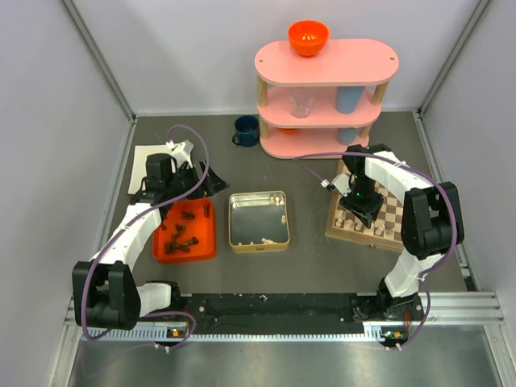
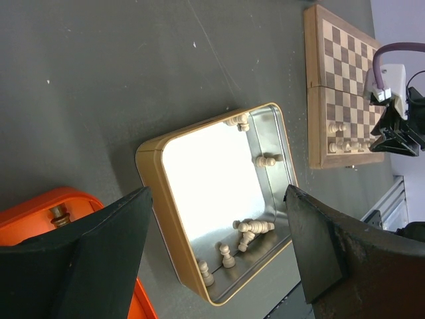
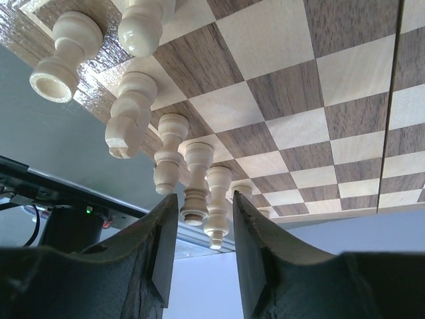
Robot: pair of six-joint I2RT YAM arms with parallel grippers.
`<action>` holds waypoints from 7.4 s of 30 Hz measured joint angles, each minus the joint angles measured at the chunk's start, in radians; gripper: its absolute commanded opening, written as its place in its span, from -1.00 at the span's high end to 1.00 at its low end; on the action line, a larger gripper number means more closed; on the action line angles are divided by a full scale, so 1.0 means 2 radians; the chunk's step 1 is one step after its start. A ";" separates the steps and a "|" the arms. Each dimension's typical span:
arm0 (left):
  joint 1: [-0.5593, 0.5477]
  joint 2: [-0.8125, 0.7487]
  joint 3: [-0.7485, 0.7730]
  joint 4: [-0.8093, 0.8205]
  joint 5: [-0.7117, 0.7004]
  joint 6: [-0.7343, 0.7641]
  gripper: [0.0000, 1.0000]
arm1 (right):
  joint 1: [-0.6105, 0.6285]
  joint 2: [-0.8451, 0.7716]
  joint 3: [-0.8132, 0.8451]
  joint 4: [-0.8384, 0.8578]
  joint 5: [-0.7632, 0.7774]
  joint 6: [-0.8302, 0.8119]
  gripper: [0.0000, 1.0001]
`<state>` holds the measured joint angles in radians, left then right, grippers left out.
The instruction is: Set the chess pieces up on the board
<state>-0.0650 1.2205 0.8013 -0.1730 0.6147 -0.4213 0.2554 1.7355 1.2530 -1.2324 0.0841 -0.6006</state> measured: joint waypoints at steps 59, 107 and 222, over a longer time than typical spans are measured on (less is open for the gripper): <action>0.035 -0.073 0.044 -0.166 -0.268 -0.033 -0.47 | 0.250 0.095 0.230 0.126 -0.252 -0.224 -0.04; 0.065 -0.128 0.001 -0.138 -0.280 -0.013 -0.46 | 0.303 0.239 0.294 0.001 -0.069 -0.183 0.88; 0.070 -0.106 -0.005 -0.093 -0.209 -0.050 -0.45 | 0.021 0.022 0.047 0.063 -0.078 -0.034 0.19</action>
<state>0.0746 1.0080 0.7906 -0.3580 0.1959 -0.5220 0.2981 1.7786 1.3479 -1.1065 -0.0715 -0.6693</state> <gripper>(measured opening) 0.725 0.393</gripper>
